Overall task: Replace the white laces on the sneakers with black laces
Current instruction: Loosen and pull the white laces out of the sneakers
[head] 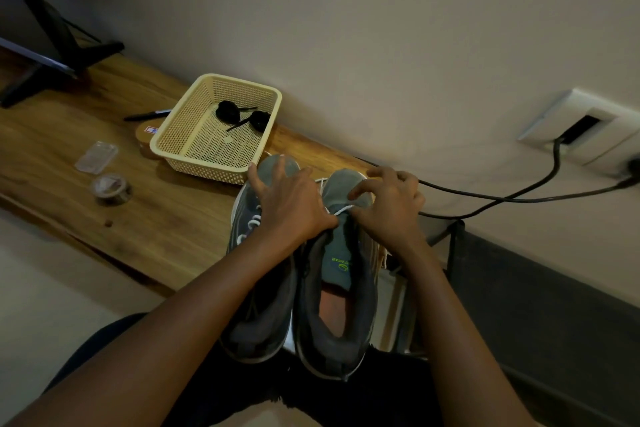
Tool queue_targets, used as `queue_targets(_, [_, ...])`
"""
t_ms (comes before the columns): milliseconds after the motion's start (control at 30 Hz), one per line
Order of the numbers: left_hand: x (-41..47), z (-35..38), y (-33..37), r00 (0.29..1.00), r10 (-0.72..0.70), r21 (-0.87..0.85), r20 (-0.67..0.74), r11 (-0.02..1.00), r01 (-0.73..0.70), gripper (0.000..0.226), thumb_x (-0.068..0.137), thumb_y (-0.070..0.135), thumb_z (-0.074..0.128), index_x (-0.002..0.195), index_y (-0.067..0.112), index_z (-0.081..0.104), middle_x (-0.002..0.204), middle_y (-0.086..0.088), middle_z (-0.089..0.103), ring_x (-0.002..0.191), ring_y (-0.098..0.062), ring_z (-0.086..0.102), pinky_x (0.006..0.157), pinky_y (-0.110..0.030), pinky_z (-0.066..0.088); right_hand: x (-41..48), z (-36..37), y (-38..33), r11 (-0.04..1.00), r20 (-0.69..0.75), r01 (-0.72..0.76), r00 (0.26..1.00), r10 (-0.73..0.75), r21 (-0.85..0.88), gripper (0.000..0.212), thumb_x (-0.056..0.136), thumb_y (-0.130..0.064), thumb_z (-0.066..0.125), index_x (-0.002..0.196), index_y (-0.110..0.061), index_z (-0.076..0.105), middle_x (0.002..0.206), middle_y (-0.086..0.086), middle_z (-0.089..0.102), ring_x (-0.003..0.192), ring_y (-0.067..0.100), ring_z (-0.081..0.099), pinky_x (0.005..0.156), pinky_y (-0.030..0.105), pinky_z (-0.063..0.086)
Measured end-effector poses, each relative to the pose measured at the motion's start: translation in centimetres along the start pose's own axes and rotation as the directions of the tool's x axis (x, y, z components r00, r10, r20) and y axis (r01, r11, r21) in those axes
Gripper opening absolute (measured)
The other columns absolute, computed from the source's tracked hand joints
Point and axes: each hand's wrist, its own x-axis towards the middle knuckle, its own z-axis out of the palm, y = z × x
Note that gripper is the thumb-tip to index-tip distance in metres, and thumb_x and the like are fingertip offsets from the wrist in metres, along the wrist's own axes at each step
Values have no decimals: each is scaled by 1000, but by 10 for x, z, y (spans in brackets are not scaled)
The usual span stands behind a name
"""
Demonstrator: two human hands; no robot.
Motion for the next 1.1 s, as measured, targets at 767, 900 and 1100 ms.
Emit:
queue_targets(767, [4,1,-2,998,26,46,58,999,-29,27,74,51,66,87,28,67,141,7,42,143,-25,10,108,-62,-7,2,4,-4,995,83,57,995,-50,-78,10,84,-25,64,93,-24,70,127,-7,50,124,24,29,99,41,26])
queue_targets(900, [5,4,-4,998,43,11,42,999,-43,31,73,50,67,95,33,56,137,6,42,141,-27,13,108,-63,-8,2,4,-4,997,110,63,992,-57,-48,9,87,-19,57,92,-18,65,114,-1,57,117,24,39,93,38,27])
queue_targets(1100, [6,4,-4,997,41,14,64,999,-42,38,73,50,67,104,32,54,139,4,40,141,-28,12,108,-62,-8,4,8,2,996,97,14,995,-23,84,7,90,-13,51,95,-13,55,101,5,62,105,27,49,86,33,23])
